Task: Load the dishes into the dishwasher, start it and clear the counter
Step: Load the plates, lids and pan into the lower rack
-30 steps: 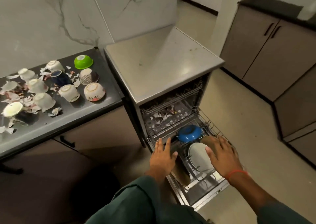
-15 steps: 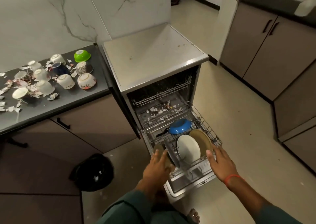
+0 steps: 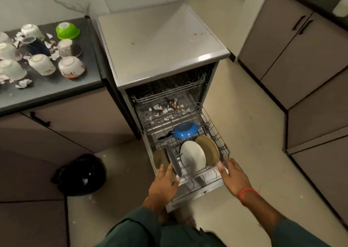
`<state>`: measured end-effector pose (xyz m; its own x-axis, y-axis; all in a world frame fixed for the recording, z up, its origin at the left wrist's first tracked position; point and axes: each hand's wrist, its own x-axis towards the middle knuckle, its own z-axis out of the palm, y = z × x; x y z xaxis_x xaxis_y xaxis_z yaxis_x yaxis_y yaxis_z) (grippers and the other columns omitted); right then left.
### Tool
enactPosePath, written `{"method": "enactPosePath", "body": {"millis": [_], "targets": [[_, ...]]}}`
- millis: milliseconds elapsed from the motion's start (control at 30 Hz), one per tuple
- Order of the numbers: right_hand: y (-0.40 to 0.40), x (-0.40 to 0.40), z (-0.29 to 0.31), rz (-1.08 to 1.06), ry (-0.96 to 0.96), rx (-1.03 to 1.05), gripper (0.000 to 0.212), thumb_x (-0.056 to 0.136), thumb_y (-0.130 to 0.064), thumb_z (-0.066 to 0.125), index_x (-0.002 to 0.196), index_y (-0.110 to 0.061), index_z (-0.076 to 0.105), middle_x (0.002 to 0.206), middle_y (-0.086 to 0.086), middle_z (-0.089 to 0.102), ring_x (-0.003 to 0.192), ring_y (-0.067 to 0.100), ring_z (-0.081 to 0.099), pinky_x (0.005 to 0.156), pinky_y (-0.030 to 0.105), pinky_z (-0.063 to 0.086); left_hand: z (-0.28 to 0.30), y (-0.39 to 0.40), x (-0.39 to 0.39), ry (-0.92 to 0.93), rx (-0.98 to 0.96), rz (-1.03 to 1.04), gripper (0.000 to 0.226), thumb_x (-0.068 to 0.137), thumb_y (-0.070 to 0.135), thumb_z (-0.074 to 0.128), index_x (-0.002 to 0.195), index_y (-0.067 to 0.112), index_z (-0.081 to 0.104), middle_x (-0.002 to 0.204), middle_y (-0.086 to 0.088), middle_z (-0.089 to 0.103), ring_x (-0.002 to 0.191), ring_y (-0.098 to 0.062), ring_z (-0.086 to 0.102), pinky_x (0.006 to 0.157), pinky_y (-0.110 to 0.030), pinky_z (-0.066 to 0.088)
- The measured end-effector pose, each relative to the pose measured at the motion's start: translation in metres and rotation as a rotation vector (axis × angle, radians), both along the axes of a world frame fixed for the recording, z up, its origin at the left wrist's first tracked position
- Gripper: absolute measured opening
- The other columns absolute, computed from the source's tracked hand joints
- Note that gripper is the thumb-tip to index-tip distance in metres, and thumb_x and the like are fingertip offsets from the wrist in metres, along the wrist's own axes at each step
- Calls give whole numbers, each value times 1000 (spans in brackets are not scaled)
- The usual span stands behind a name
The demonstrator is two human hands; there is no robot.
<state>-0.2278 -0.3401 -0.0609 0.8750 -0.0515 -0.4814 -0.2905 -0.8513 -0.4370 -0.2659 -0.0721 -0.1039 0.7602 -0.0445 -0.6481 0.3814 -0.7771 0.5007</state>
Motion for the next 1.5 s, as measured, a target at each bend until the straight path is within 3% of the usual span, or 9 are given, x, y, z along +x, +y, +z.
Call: {"method": "enactPosePath", "body": {"millis": [367,567,633,733,900,1033,1167,1300,1500], "targets": [[-22,56,-27,171,49,-47,65,103,-57,27,159,-26,24,166,6,21,154,23,17,123,42,21,-25,-24,10,85,10,122,71,105,55,35,164,31,2,172,-9,-2,158,-27,1,126,-45,17],[-50,97,-56,174,126,114,64,101,-60,26,157,-29,28,164,4,26,152,26,21,122,50,24,-9,-48,23,102,72,344,70,106,55,35,164,32,3,172,-8,0,158,-28,2,125,-46,15],[-65,114,-66,121,196,181,71,97,-68,25,154,-28,33,161,6,32,148,28,30,120,51,29,-8,-65,27,114,110,386,70,105,55,36,164,33,3,172,-6,1,158,-28,7,124,-46,18],[-91,136,-103,86,270,244,98,77,-91,16,146,-28,42,152,7,44,138,30,44,112,52,39,-18,-90,38,169,159,424,71,106,54,36,164,32,1,172,-6,0,158,-29,8,124,-47,16],[-116,154,-141,219,397,180,108,69,-96,12,147,-27,42,154,10,42,138,32,44,113,48,37,-17,-134,52,106,123,485,69,106,50,38,164,23,11,170,-8,17,155,-28,22,122,-42,23],[-121,163,-142,214,452,205,88,85,-84,23,151,-27,38,154,8,44,140,31,43,115,46,36,-27,-165,62,109,44,516,68,106,51,40,164,25,15,170,-4,18,154,-26,25,121,-41,27],[-121,162,-147,123,480,217,54,105,-51,36,152,-24,39,152,11,47,138,32,46,112,38,37,-59,-179,69,161,-29,577,68,106,50,38,164,26,12,170,1,17,155,-23,23,122,-41,25],[-127,155,-191,35,556,227,53,107,-46,35,154,-23,36,153,9,46,140,29,44,112,34,35,-115,-182,81,246,-134,696,65,107,48,37,163,27,12,170,-1,20,154,-25,25,121,-38,25],[-128,157,-263,-135,672,165,51,107,-49,30,140,-19,55,144,13,54,134,31,48,98,28,32,-206,-159,74,443,-211,1009,66,107,52,36,164,25,16,169,-4,22,153,-29,27,124,-46,22]]}}
